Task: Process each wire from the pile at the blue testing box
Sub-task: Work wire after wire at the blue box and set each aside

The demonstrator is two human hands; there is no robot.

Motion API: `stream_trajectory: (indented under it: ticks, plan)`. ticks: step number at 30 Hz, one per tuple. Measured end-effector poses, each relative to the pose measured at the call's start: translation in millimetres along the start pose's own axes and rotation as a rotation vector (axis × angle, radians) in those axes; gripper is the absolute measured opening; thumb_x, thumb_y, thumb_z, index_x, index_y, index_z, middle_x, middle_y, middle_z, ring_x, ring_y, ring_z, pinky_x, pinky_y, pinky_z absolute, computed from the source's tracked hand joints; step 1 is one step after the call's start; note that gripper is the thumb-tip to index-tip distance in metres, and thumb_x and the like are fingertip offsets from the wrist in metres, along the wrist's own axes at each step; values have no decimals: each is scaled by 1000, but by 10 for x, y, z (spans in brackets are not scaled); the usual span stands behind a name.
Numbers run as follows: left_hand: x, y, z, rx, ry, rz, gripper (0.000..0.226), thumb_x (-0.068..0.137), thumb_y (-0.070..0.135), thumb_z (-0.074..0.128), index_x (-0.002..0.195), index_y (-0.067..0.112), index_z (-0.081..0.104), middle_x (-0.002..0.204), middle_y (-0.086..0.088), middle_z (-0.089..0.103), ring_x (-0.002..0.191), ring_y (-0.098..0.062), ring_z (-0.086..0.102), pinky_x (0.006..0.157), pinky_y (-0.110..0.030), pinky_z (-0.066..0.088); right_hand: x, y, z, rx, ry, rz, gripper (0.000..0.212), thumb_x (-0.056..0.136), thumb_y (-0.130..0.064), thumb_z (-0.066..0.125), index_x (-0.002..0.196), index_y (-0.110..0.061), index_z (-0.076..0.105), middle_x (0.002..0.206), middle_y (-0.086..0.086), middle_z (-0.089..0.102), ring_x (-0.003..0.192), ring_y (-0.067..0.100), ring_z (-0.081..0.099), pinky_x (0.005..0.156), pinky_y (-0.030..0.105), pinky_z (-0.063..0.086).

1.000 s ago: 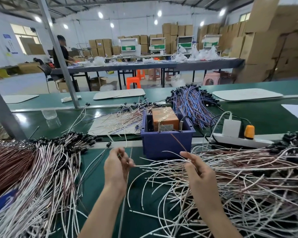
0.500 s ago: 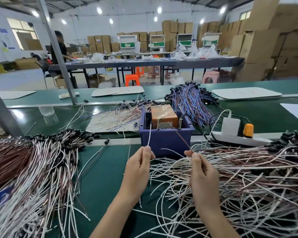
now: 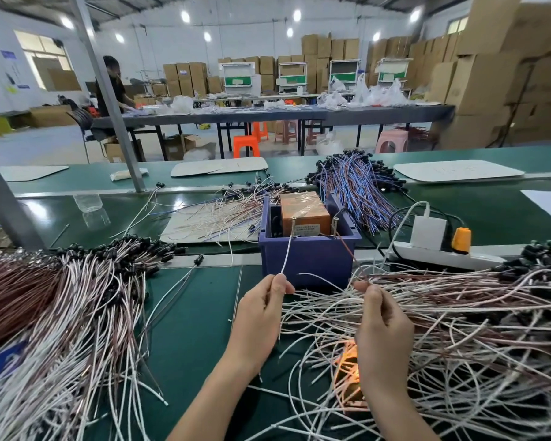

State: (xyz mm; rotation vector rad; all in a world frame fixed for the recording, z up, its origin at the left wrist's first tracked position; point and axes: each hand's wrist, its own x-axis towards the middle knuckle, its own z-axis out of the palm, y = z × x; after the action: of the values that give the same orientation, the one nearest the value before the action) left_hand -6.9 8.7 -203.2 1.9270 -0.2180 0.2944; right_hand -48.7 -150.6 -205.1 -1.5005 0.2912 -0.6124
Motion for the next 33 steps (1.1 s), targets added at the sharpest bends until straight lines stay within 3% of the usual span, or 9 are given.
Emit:
stream_trajectory:
  ticks: [5,12,16,19,23,26,29,33]
  plan:
    - [-6,39,-9,11,-31,-18,36,106,41,36,101,24,67,49,28,50,50,9,49,57,-15,32,0,5,3,39,2,26,26,105,-35,46,102,-29,71,46,-12,38,41,5,27,37,21,22]
    - [-10,68,-9,2,-33,-16,36,106,40,35,103,23,67,53,30,53,54,10,51,56,-13,33,7,0,7,35,9,22,27,105,-35,46,97,-30,71,47,-11,38,41,5,26,38,22,22]
    - [0,26,-3,-22,3,-5,35,107,41,38,95,27,68,49,20,45,48,1,43,53,-14,33,25,17,6,10,16,10,27,105,-34,45,99,-30,71,45,-12,36,41,6,26,38,22,22]
    - [22,0,6,-97,66,-29,35,107,39,41,88,27,67,52,13,40,51,-8,38,54,-24,34,24,15,-8,-5,-8,-16,28,106,-34,44,99,-30,71,45,-12,33,39,7,25,37,21,22]
    - [66,-3,-55,-238,225,-121,33,108,33,39,94,21,67,58,7,50,54,-12,49,56,-33,45,-45,-81,-35,-172,-142,-269,26,105,-41,43,96,-36,67,50,-9,46,40,5,32,39,17,25]
    - [131,-20,-151,-368,348,-228,30,107,26,40,96,15,66,60,8,56,55,-11,56,61,-34,49,3,-264,-199,-521,-218,-704,31,105,-41,38,89,-34,64,54,-18,49,42,1,44,39,9,32]
    - [158,-31,-204,-439,370,-296,29,105,24,43,94,14,67,63,8,61,62,-13,58,61,-30,48,254,-504,-431,-877,-117,-988,51,107,-41,38,71,-22,70,60,-12,45,46,6,41,41,22,36]
    - [142,-7,-169,-435,303,-323,32,106,30,42,96,19,70,73,4,60,65,-12,53,58,-29,44,815,-823,-867,-1145,47,-1078,51,102,-39,44,64,-13,68,67,-7,40,63,14,34,69,34,30]
